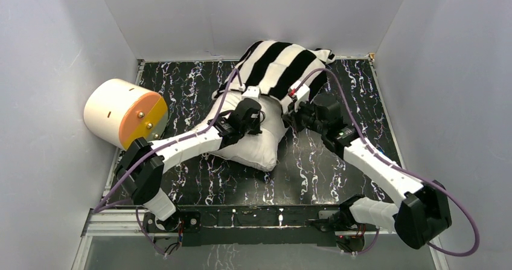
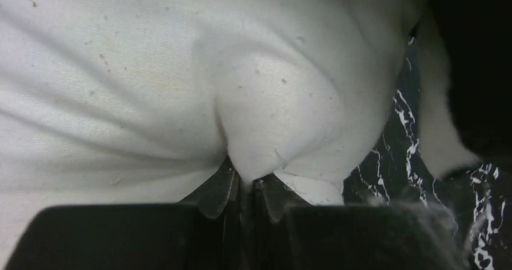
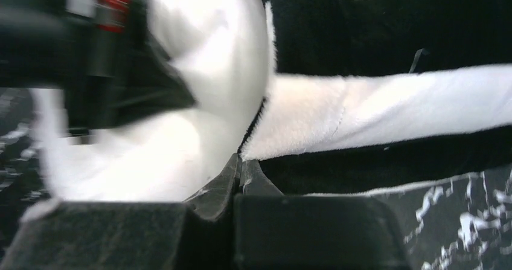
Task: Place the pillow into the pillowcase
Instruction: Stuff the pillow into the pillowcase.
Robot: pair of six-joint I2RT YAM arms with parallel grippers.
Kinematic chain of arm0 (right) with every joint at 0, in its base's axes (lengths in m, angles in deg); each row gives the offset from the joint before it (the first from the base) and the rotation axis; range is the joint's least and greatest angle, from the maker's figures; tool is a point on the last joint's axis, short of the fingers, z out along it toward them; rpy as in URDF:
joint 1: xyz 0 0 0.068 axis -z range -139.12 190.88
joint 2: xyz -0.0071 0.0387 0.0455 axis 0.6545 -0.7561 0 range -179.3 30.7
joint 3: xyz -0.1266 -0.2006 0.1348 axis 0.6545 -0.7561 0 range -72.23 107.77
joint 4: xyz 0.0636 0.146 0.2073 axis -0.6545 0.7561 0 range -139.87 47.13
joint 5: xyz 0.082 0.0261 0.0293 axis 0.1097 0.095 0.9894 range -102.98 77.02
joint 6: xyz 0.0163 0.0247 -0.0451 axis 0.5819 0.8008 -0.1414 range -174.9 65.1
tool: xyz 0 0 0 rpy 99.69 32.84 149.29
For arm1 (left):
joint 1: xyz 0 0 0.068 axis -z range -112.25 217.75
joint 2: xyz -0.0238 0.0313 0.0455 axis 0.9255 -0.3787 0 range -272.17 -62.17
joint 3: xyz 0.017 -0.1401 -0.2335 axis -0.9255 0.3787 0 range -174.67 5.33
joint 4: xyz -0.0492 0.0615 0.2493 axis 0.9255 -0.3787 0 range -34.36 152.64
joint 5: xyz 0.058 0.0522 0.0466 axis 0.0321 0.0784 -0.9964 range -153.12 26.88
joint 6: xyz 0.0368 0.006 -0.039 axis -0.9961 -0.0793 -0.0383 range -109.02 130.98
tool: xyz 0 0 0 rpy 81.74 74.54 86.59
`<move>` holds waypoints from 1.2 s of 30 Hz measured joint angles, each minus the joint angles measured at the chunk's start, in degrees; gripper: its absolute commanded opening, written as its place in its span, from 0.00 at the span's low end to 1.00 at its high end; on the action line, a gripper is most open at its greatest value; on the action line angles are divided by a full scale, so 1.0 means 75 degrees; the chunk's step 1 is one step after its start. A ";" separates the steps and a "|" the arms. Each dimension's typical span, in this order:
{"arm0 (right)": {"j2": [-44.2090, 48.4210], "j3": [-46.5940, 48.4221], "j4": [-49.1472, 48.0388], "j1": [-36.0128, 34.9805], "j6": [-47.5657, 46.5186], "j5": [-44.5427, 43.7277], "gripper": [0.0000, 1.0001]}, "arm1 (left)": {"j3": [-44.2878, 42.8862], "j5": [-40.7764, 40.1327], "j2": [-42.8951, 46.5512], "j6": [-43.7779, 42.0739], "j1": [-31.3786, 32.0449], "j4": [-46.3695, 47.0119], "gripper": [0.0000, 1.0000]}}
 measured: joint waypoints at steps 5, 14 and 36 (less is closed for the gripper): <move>0.0385 0.0915 0.0498 -0.0009 0.0312 0.1253 0.00 | -0.0020 0.0015 -0.0064 0.0501 -0.0379 0.0242 0.00; 0.0044 -0.1705 -0.1463 -0.0230 0.1929 0.1792 0.00 | -0.0026 0.0227 -0.0510 0.1274 -0.0449 0.0737 0.00; 0.0484 0.1577 0.1314 -0.0530 0.2314 -0.0653 0.47 | 0.0373 0.1317 0.2777 0.1177 -0.2521 -0.0839 0.68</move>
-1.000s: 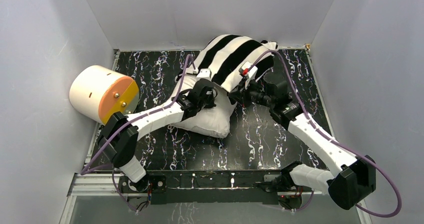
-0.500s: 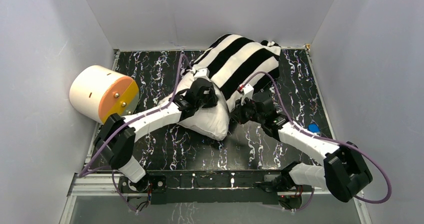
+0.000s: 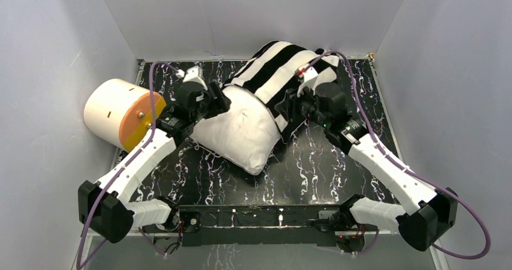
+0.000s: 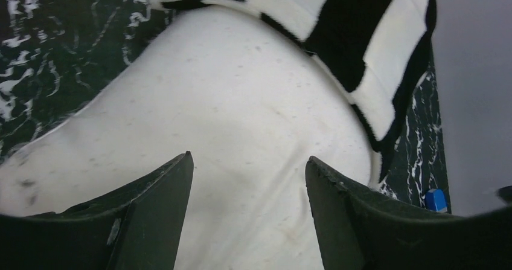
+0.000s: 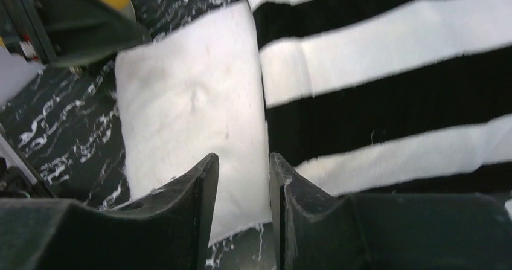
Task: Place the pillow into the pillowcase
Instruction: Stuff the pillow into the pillowcase.
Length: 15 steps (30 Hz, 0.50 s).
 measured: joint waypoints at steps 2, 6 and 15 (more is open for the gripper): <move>-0.0323 0.0589 0.0058 -0.0003 -0.0093 -0.0003 0.50 | 0.0181 0.0102 0.0251 -0.0038 -0.0338 -0.0184 0.69; -0.1512 0.1830 0.0061 -0.0032 -0.0577 -0.0038 0.53 | 0.0612 0.0262 0.0586 -0.0140 -0.0895 -0.0536 0.73; -0.4252 0.3876 -0.0029 -0.0181 -0.2148 0.0131 0.67 | 0.1259 0.0522 0.0291 -0.0309 -0.1145 -0.0344 0.76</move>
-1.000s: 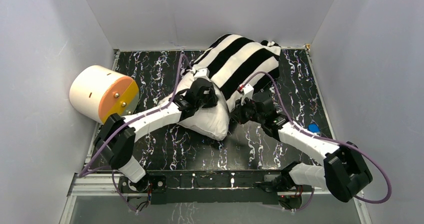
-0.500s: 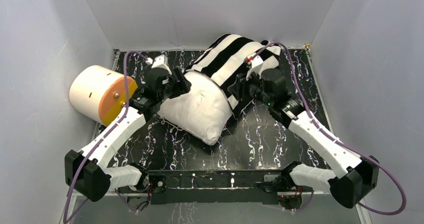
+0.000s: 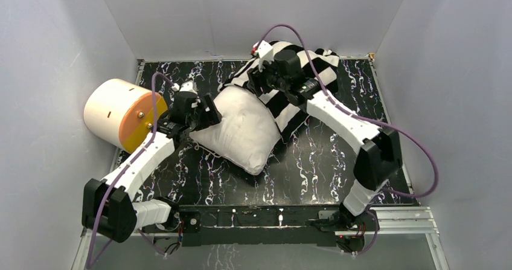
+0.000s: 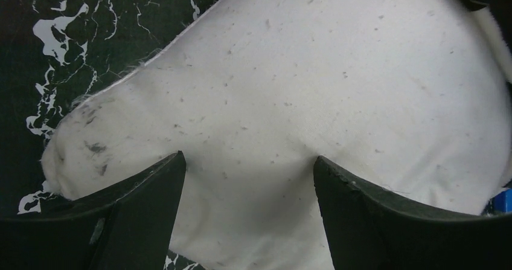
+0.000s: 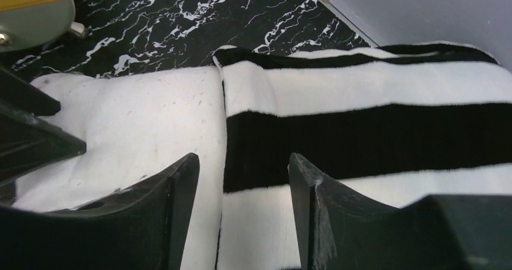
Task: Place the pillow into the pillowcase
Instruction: Stuff the pillow into the pillowcase.
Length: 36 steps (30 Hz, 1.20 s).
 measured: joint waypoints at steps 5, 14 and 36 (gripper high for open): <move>-0.1274 0.0982 -0.0277 -0.0105 -0.0749 0.0204 0.72 | 0.0297 0.0119 -0.0574 -0.0227 0.0000 0.0536 0.36; -0.3946 0.3418 0.0414 -0.0373 -0.1705 0.0096 0.17 | 0.0758 0.0691 -0.0557 -0.0982 -0.0044 0.1848 0.00; -0.2702 0.1859 0.0029 -0.2133 0.1014 -0.2165 0.06 | 0.0688 0.1518 -0.1282 -0.0883 -0.0093 0.2771 0.00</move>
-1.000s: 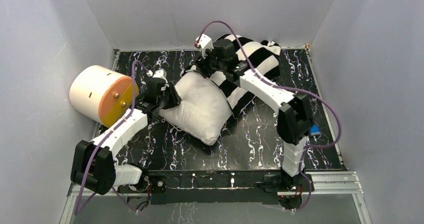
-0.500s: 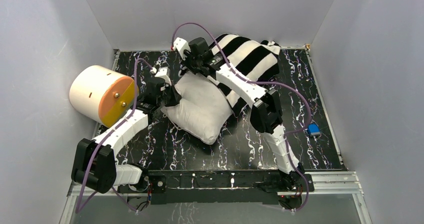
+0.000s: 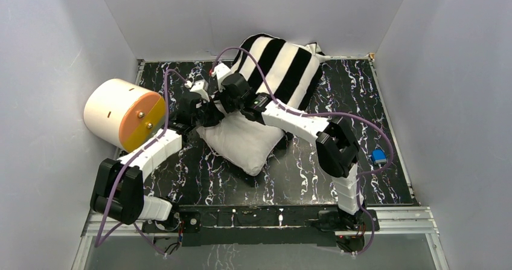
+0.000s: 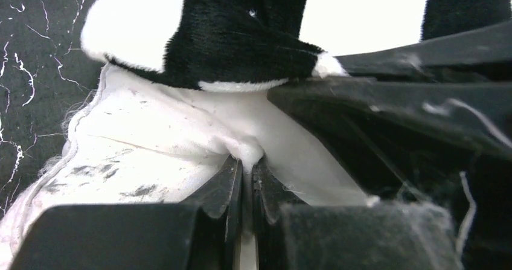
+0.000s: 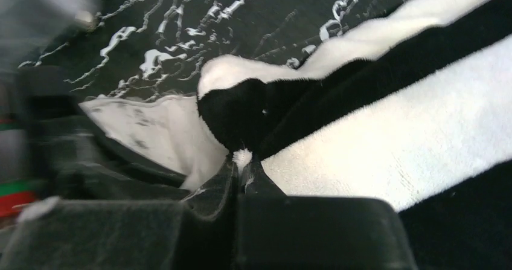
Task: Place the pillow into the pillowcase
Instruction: Stuff the pillow into the pillowcase.
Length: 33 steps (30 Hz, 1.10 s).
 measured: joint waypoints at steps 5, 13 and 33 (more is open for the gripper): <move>0.0064 -0.0216 -0.0256 0.0184 0.0431 -0.0160 0.51 | -0.0026 -0.0213 0.0332 0.0017 0.0000 -0.0315 0.49; 0.2384 -0.2326 -0.0385 0.0338 0.0344 0.0367 0.86 | -0.0096 -0.0268 0.2063 -0.0898 0.0052 -0.1478 0.70; 0.6193 -0.7828 -0.1338 0.4978 0.4893 0.3054 0.99 | -0.0213 -0.1830 0.2862 -0.4584 0.3249 -0.2343 0.97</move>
